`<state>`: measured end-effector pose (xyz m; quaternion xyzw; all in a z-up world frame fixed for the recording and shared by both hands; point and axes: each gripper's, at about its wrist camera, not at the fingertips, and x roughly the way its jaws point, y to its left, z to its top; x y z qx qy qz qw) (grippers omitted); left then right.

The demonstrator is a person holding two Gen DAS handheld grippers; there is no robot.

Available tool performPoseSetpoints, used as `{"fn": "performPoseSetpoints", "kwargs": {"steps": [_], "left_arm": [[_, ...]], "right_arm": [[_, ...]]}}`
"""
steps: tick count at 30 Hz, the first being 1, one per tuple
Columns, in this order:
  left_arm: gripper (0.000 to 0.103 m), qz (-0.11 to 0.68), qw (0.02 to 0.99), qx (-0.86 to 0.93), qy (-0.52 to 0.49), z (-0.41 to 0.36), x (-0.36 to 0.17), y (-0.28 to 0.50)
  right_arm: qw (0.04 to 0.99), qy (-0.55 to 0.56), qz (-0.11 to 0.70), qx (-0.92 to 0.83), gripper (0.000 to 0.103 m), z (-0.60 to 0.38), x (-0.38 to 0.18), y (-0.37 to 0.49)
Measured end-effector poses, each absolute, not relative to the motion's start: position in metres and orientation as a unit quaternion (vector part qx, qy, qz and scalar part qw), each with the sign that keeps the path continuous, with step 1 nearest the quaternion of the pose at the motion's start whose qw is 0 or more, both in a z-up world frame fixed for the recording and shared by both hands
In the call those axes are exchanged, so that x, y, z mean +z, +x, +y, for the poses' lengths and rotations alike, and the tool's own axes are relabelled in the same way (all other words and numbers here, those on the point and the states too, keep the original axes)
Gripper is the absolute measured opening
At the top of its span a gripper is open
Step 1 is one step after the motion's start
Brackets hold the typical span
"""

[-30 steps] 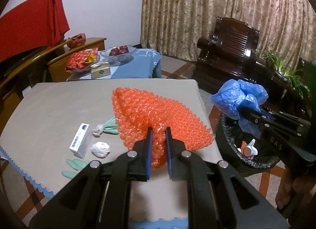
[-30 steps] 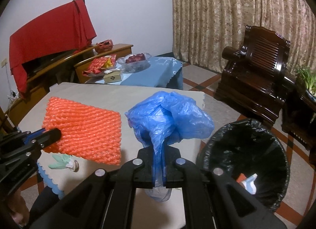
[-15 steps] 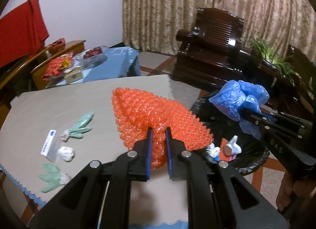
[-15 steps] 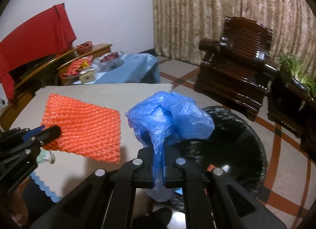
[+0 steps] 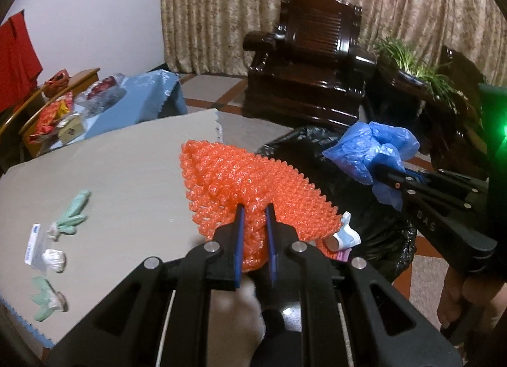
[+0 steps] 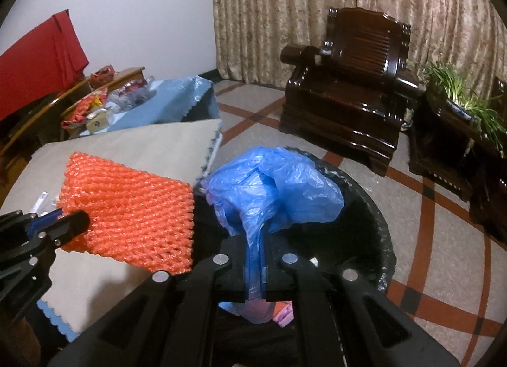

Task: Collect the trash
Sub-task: 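Carry the orange sleeve and blue bag over the black bin and lower them in, then open both tools to drop the items and return to the table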

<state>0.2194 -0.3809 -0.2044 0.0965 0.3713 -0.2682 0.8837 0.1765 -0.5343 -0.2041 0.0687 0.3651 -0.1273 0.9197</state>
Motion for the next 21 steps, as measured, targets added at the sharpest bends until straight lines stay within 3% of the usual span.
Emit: {"fn": "performPoseSetpoints", "kwargs": {"steps": [8, 10, 12, 21], "left_arm": [[0.016, 0.388, 0.869, -0.286, 0.115, -0.427, -0.239, 0.239], [0.032, 0.394, 0.863, -0.291, 0.121, -0.436, -0.249, 0.243], [0.041, 0.397, 0.860, -0.291, 0.133, -0.438, -0.259, 0.244], [0.045, 0.406, 0.862, -0.271, 0.136, -0.407, -0.264, 0.247]], "right_arm": [[0.899, 0.093, 0.405, -0.135, 0.006, -0.577, -0.247, 0.189], [0.893, 0.099, 0.417, -0.140, 0.012, -0.585, -0.257, 0.191], [0.888, 0.104, 0.423, -0.146, 0.025, -0.589, -0.265, 0.190], [0.880, 0.141, 0.422, -0.168, 0.027, -0.593, -0.273, 0.160]]}}
